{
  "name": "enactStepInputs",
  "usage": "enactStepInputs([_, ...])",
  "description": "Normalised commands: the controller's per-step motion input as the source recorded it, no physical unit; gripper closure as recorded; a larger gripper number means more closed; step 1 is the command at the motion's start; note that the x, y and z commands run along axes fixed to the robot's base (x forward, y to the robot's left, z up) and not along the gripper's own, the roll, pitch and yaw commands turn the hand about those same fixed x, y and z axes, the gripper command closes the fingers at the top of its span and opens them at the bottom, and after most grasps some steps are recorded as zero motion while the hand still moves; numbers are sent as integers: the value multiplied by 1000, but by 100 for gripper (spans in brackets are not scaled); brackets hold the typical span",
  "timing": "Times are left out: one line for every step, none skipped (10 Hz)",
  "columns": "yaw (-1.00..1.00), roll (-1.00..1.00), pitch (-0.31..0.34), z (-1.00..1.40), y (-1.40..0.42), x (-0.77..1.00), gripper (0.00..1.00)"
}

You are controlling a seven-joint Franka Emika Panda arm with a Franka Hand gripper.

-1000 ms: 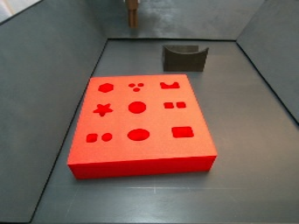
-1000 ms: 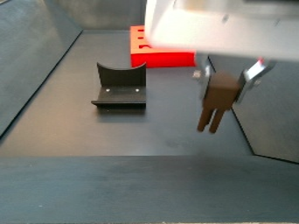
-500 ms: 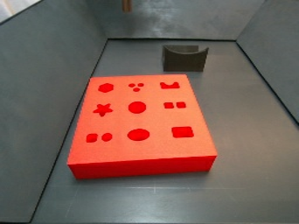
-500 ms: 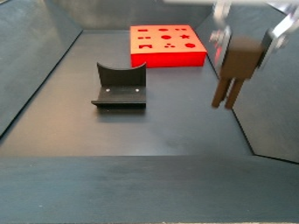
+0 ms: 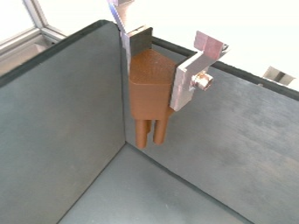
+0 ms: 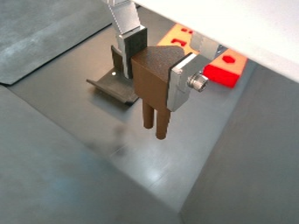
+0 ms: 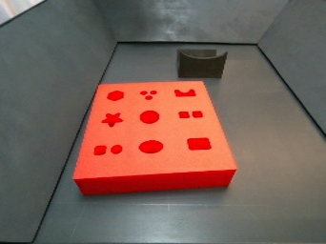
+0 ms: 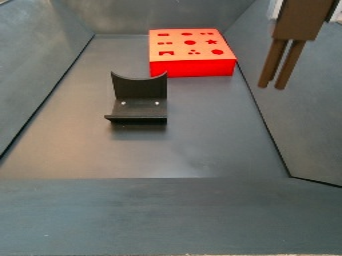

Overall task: Pick up the 3 prong object. Move up. Move to above the board. Insert the 3 prong object.
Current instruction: Move to above the board.

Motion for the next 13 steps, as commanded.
enactStepInputs([525, 108, 215, 152, -1000, 156, 100])
enactStepInputs([370, 109, 149, 159, -1000, 150, 100])
enactStepInputs([224, 59, 70, 163, -1000, 148, 100])
enactStepInputs([127, 43, 31, 161, -1000, 148, 100])
enactStepInputs([45, 18, 4, 161, -1000, 146, 100])
enactStepInputs([29, 5, 1, 164, -1000, 143, 100])
enactStepInputs([18, -1, 5, 165, -1000, 143, 100])
enactStepInputs([13, -11, 11, 166, -1000, 143, 100])
enactStepInputs([10, -6, 26, 172, -1000, 144, 100])
enactStepInputs([10, -9, 36, 175, -1000, 145, 100])
enactStepInputs([12, 2, 39, 177, -1000, 147, 100])
enactStepInputs([9, -17, 47, 178, -1000, 151, 100])
enactStepInputs([1, 8, 77, 184, -1000, 161, 100])
